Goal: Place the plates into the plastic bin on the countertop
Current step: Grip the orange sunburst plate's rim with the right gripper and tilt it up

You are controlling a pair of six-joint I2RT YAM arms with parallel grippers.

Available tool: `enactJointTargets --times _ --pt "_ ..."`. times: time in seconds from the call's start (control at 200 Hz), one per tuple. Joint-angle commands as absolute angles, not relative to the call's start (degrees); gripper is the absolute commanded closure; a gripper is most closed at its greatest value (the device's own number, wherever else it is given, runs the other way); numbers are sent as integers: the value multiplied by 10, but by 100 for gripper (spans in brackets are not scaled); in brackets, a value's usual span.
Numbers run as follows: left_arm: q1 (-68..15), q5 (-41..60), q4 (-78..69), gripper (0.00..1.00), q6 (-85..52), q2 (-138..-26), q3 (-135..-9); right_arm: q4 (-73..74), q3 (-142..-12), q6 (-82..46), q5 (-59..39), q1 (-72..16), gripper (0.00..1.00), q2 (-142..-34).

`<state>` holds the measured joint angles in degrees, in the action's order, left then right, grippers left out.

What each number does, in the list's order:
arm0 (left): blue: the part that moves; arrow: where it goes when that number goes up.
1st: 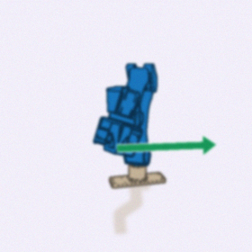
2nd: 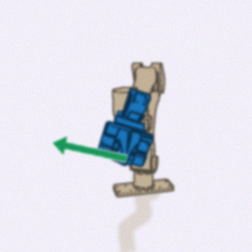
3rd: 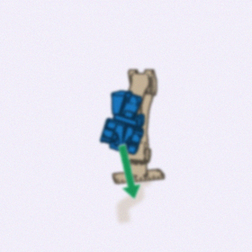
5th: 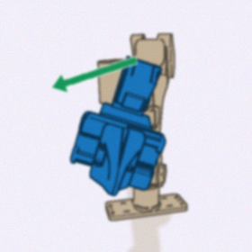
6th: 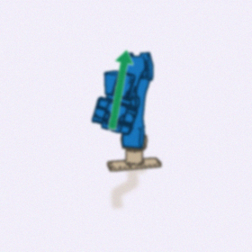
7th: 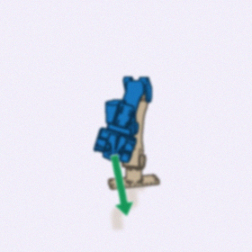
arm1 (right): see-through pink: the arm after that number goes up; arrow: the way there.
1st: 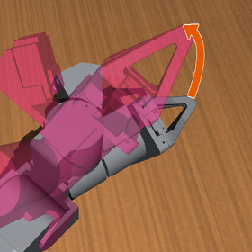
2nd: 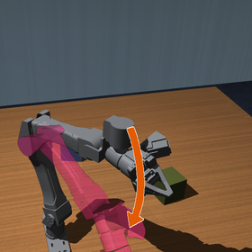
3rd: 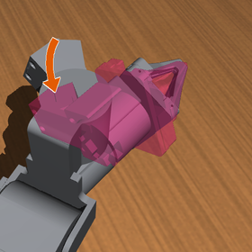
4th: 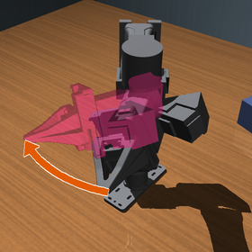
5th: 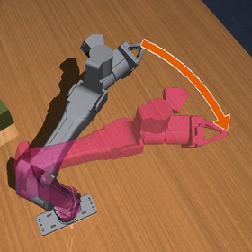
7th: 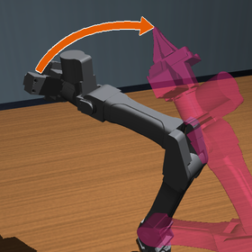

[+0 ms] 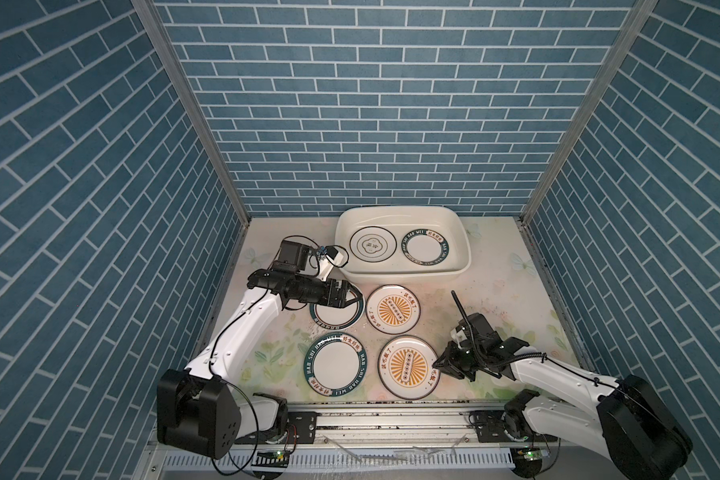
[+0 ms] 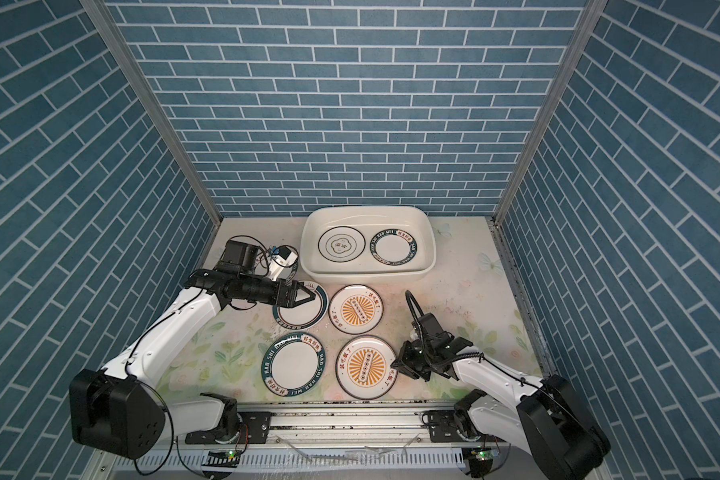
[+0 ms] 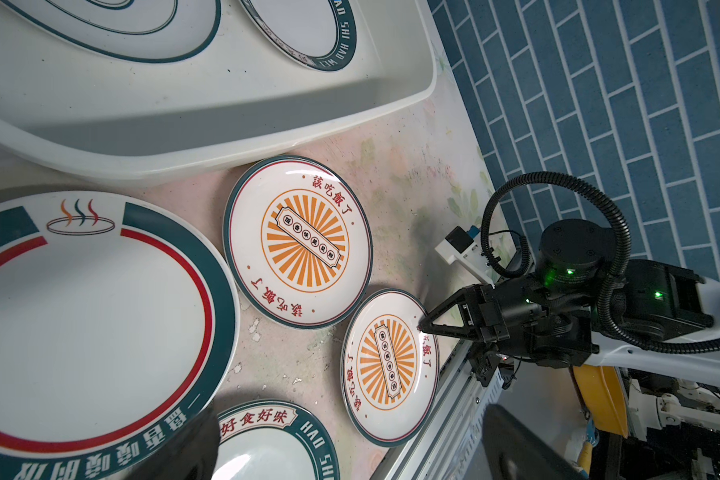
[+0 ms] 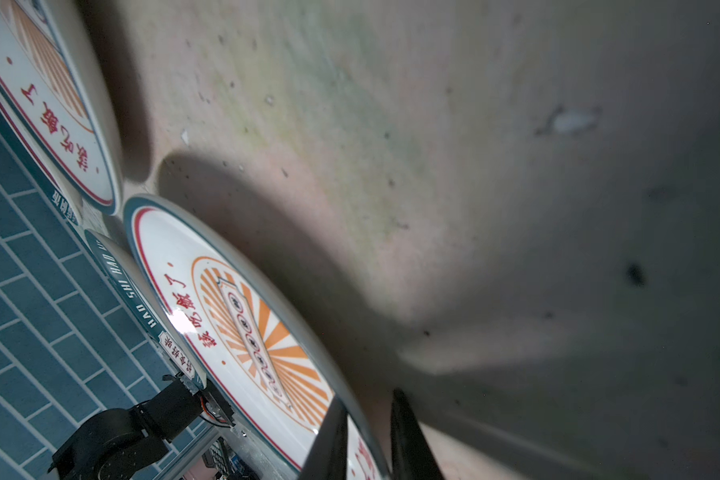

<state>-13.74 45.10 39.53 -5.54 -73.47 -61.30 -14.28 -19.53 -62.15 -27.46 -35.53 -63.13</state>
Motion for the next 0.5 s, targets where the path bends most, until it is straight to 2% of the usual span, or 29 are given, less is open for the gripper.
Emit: enactJointTargets --times 0.0,0.215,0.495 --pt "-134 459 393 0 -50 -719 -606 -174 -179 -641 -207 -358 85 -634" --pt "-134 459 393 0 -52 -716 -606 -210 -185 -637 -161 -357 93 -615" --pt "-134 460 388 1 -52 -709 -601 -297 -221 -596 -113 -352 92 -588"
